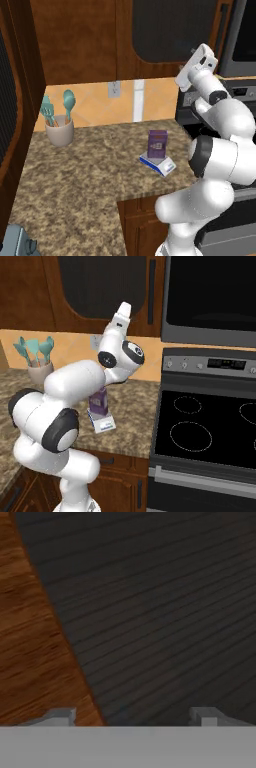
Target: Pick the cereal and place it on the digital scale for weighing, and close the cabinet.
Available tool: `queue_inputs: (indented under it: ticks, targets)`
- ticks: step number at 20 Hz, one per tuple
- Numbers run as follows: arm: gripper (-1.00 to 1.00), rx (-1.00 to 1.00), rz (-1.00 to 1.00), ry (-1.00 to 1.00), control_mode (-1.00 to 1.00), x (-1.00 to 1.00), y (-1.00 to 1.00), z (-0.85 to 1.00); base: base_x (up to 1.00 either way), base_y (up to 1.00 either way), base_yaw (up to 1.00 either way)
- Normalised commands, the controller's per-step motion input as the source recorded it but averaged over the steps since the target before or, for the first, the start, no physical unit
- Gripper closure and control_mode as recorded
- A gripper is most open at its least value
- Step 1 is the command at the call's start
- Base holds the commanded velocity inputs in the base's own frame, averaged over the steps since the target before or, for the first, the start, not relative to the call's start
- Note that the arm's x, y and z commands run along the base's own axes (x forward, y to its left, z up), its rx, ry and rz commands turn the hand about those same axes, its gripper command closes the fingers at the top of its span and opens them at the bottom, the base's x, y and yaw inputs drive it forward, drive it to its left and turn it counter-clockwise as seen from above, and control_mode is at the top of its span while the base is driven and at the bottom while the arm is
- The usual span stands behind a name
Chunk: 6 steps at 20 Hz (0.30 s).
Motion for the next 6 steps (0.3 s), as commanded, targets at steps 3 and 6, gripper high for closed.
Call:
queue_inputs:
  ticks: [3, 6]
  targets:
    - [-1.00, 0.00, 0.00, 0.13, -1.00, 0.97, 0.00, -0.01, 0.00, 0.00, 0.00]
    - [-1.00, 0.00, 0.00, 0.10, -1.00, 0.54, 0.00, 0.02, 0.00, 0.00, 0.00]
